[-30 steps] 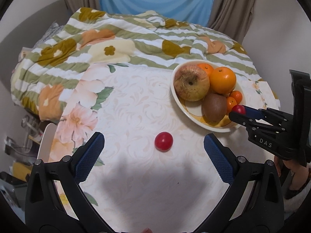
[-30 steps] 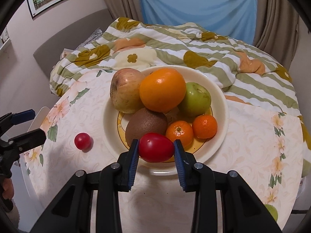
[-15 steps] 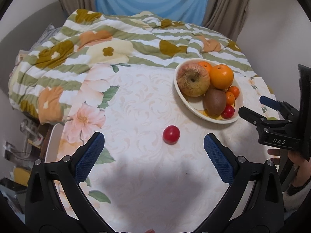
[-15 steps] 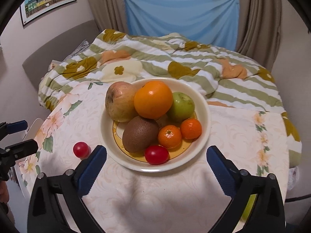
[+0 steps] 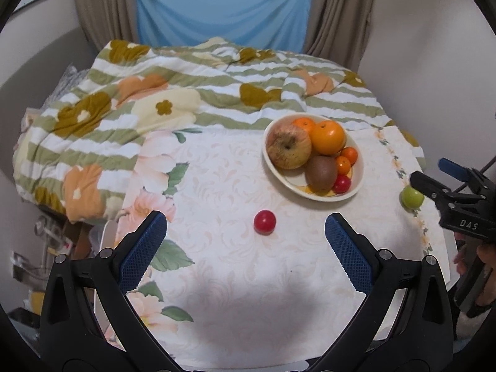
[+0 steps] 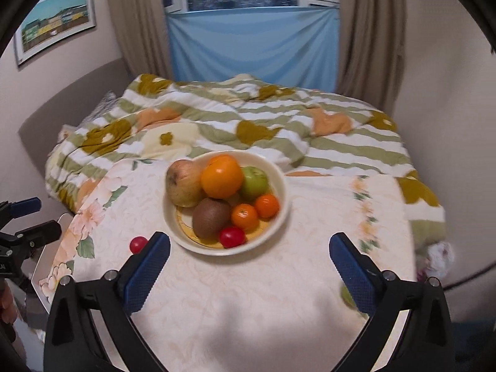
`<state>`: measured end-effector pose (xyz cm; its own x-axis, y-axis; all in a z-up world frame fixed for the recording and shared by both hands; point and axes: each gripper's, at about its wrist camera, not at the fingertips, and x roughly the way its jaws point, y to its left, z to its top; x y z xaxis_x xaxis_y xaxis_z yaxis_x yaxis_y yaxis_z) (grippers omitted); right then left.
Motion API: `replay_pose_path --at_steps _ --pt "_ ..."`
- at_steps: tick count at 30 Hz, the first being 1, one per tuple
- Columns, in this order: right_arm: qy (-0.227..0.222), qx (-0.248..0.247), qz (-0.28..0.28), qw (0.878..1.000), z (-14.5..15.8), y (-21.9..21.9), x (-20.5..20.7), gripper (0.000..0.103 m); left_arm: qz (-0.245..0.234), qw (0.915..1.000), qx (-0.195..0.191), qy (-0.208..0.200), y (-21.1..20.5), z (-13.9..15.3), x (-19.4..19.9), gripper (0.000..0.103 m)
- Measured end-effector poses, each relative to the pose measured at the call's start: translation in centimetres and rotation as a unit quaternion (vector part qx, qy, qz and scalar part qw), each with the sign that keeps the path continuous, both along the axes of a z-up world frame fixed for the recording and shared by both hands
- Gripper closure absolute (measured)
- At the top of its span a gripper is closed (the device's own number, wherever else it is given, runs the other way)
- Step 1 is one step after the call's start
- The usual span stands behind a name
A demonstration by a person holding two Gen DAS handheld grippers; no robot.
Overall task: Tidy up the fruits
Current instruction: 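Move both tools back toward the remaining fruit, then grasp the small red cherry tomato with the left tool while the right tool grasps the green apple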
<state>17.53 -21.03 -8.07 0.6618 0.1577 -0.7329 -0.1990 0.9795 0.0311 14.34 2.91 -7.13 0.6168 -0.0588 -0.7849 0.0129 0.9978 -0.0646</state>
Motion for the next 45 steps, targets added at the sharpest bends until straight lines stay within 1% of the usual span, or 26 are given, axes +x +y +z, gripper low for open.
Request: replay_pose_path --at_steps 3,9,14,18,21,24,28,30,34,41,42,43,45 --pt "-0.005 -0.005 -0.029 1.0 1.1 -1.5 -1.5 0.001 -0.01 0.9999 -0.001 -0.006 -0.3 0.4 -0.3 0.0" --pt "-0.015 -0.001 -0.078 0.997 2.3 -4.4 -4.6 0.001 -0.029 0.9994 -0.01 -0.016 -0.8 1.0 -1.0 0.0" --pt "-0.017 -0.007 -0.1 0.995 2.7 -6.5 -5.9 0.001 -0.031 0.9993 -0.012 -0.018 -1.5 1.1 -1.4 0.0" --pt "-0.018 -0.003 -0.113 0.993 2.7 -8.4 -6.1 0.001 -0.024 0.9994 -0.02 -0.016 -2.1 0.4 -1.1 0.0" --pt "-0.013 0.002 -0.121 0.993 2.1 -9.8 -5.7 0.001 -0.015 0.9997 -0.02 -0.008 -2.6 -0.6 -0.5 0.0" --pt "-0.011 -0.02 -0.132 0.991 1.1 -10.9 -5.0 0.001 0.0 0.9999 -0.011 -0.001 -3.2 -2.1 0.4 0.0" --pt "0.016 -0.023 -0.121 0.992 -1.2 -11.9 -3.6 0.001 0.024 0.9996 -0.013 0.01 -3.4 -4.3 1.8 0.0" --pt "0.026 -0.017 -0.12 0.992 -2.2 -12.4 -3.0 0.001 0.031 0.9992 -0.018 0.02 -3.3 -5.6 2.6 0.0" --pt "0.047 0.017 -0.119 0.992 -4.3 -13.5 -1.8 0.001 0.038 0.9981 -0.026 0.04 -2.9 -7.9 3.9 0.0" --pt "0.078 0.025 -0.115 0.99 -7.1 -14.0 0.3 0.001 0.055 0.9958 -0.025 0.069 -2.4 -11.1 5.8 0.0" --pt "0.082 0.025 -0.114 0.99 -7.4 -14.0 0.7 0.001 0.056 0.9954 -0.026 0.074 -2.3 -11.5 6.2 0.003" --pt "0.084 0.025 -0.112 0.99 -7.6 -13.9 1.0 0.001 0.056 0.9947 -0.026 0.082 -2.3 -12.0 6.6 0.016" --pt "0.089 0.029 -0.111 0.989 -8.1 -13.9 1.5 0.001 0.054 0.9934 -0.028 0.097 -2.3 -12.7 7.3 0.028"
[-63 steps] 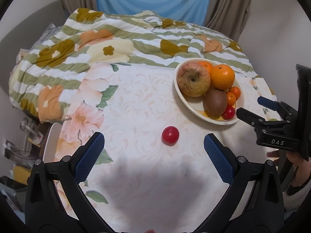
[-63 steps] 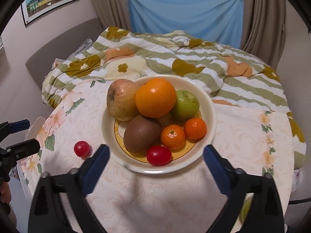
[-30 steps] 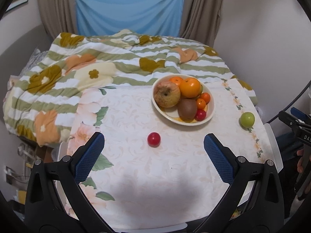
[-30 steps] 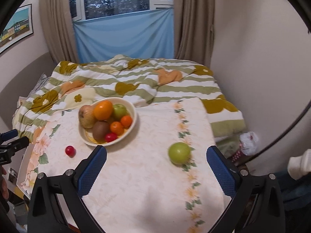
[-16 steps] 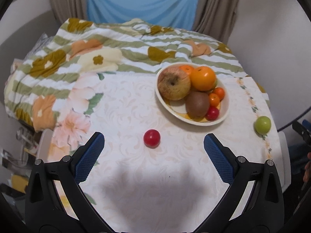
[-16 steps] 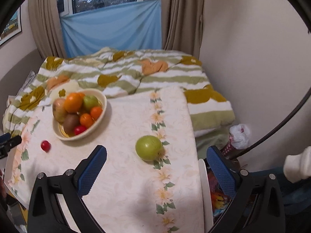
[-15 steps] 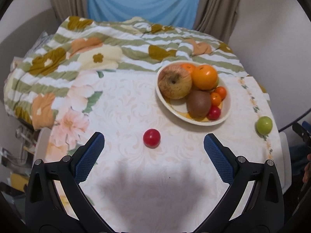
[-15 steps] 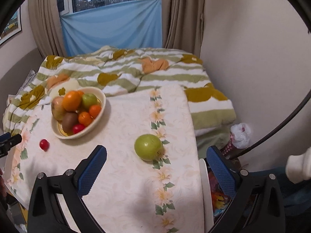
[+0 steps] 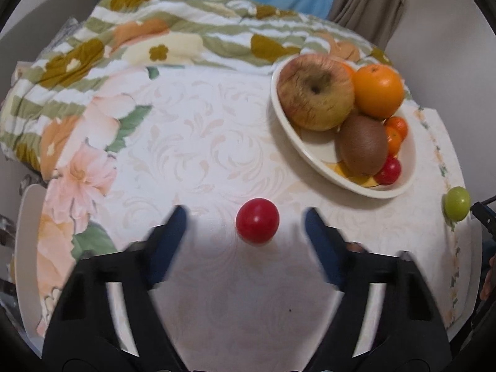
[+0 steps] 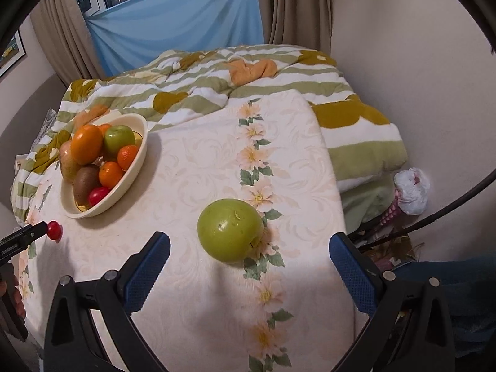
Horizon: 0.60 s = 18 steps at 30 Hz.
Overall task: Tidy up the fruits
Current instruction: 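Grasp the small red cherry tomato with the left tool while the right tool grasps the green apple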
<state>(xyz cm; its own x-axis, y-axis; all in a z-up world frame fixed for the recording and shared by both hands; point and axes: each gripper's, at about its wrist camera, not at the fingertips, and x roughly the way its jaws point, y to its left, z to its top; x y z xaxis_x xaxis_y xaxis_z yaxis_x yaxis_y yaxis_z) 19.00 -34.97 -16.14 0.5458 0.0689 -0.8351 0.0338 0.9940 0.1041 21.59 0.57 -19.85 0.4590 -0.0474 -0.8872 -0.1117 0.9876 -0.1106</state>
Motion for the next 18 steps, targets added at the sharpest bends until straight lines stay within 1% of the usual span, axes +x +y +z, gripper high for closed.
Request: replay_pose_path --at_steps 3,5,6,8,10,12,16,18 --pt "0.006 0.005 0.002 1.0 -0.5 0.1 0.7 0.001 -0.006 0.9999 -0.009 0.01 -0.1 -0.9 0.5 0.029" --pt "0.009 0.003 0.004 1.0 -0.8 0.1 1.0 0.001 -0.01 0.9998 -0.007 0.016 -0.2 -1.3 0.6 0.039" --pt "0.011 0.003 0.004 1.0 -1.0 0.1 1.2 0.001 -0.01 0.9997 -0.008 0.02 -0.3 -1.5 0.7 0.05" --pt "0.014 0.002 0.006 1.0 -1.3 0.2 1.4 0.001 -0.012 0.9997 -0.003 0.019 -0.3 -1.5 0.8 0.054" --pt "0.017 0.004 0.006 1.0 -1.5 0.2 1.5 0.001 -0.012 0.9997 0.003 0.02 -0.4 -1.5 0.8 0.065" --pt "0.02 0.006 0.004 1.0 -1.7 0.2 1.7 0.002 -0.013 0.9997 0.004 0.021 -0.3 -1.5 0.7 0.065" --pt "0.028 0.005 0.004 1.0 -2.2 0.3 2.1 0.009 -0.017 0.9995 0.013 0.022 -0.4 -1.5 0.6 0.065" --pt "0.03 0.006 0.004 1.0 -2.5 0.4 2.5 0.009 -0.016 0.9996 0.012 0.021 -0.4 -1.5 0.5 0.065"
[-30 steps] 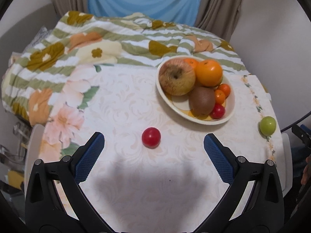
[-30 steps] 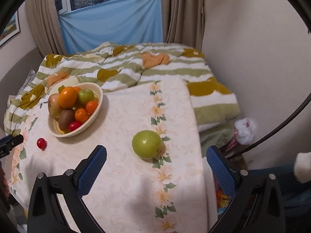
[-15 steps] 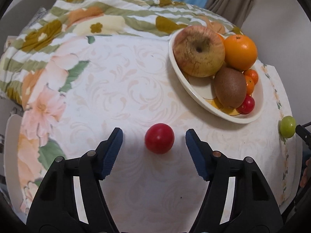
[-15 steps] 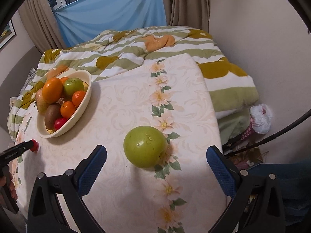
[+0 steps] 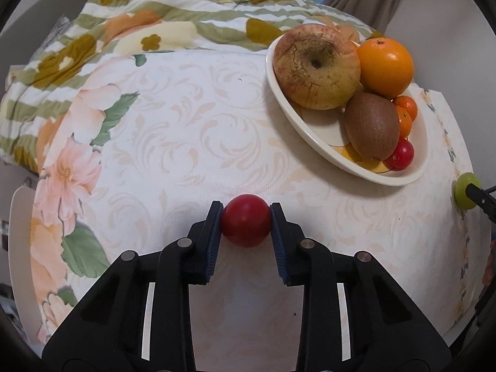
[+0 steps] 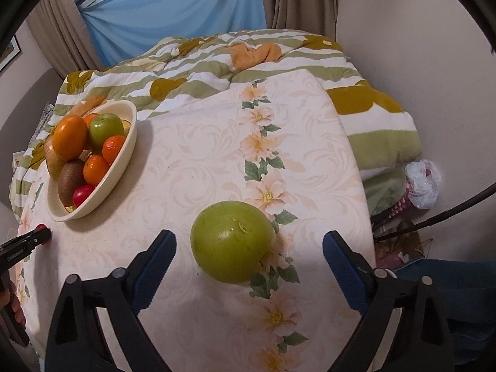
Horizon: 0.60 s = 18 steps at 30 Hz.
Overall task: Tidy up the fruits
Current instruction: 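Grasp the small red cherry tomato with the left tool while the right tool grasps the green apple, then carry the cherry tomato with the left tool while the right tool carries the green apple toward the bowl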
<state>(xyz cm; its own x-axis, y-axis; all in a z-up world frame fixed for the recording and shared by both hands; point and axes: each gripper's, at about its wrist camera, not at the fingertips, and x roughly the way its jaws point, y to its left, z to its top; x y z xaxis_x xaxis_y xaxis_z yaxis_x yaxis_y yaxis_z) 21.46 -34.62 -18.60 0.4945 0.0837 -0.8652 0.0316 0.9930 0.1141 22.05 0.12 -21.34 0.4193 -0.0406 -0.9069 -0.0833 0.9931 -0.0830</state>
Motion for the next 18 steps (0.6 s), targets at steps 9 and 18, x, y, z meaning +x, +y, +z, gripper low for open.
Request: replay_pose_path --at_steps 9,18 --pt "0.014 -0.003 0.022 1.0 -1.2 1.0 1.3 0.031 -0.002 1.0 -0.005 -0.006 -0.3 0.4 -1.2 0.065" --pt "0.006 -0.007 0.046 0.999 -0.3 1.7 0.8 0.05 0.001 0.9997 -0.006 -0.025 -0.4 2.8 -2.5 0.065"
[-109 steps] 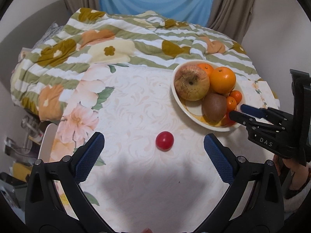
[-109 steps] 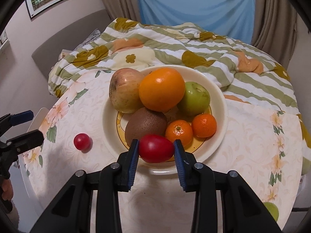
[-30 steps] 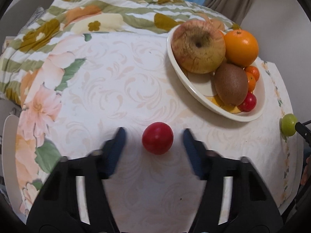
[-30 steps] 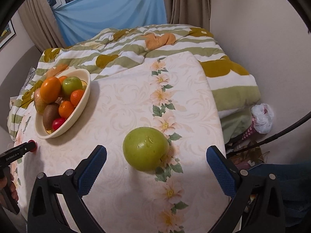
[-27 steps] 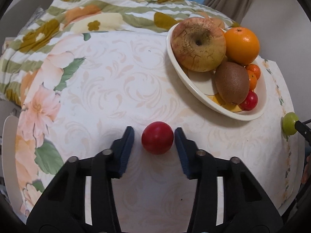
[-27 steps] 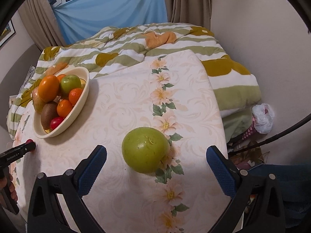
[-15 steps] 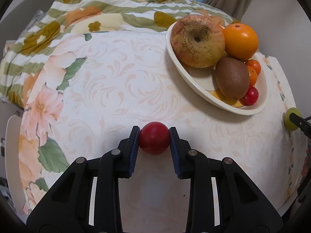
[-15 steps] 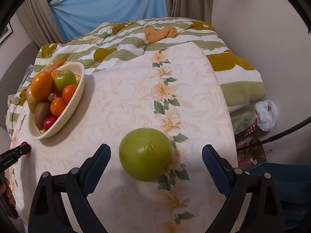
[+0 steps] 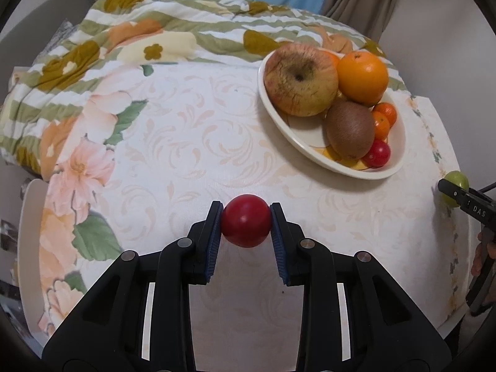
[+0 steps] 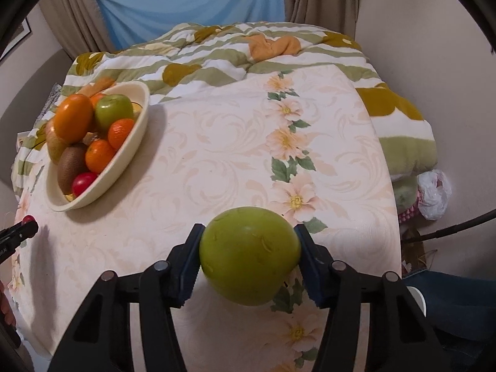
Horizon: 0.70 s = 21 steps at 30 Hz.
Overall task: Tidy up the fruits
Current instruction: 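Carry the cherry tomato with the left tool while the right tool carries the green apple toward the bowl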
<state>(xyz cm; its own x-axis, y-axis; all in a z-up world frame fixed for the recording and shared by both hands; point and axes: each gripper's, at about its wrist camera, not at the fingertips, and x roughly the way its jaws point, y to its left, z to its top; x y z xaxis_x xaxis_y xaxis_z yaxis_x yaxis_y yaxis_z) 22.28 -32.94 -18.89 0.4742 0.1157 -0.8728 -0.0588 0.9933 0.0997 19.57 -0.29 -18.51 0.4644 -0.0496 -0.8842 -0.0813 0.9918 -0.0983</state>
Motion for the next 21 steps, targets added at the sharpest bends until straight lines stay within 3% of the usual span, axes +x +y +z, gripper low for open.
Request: replay_pose_path --at_steps 13,21 --pt "-0.033 0.008 0.031 0.999 5.3 1.0 -1.9 0.05 0.003 0.9989 0.001 -0.046 -1.2 6.2 -2.1 0.065" --pt "-0.056 0.031 0.058 0.996 8.4 2.2 -2.2 0.05 -0.014 0.9964 0.004 -0.084 -3.0 9.5 -1.5 0.065"
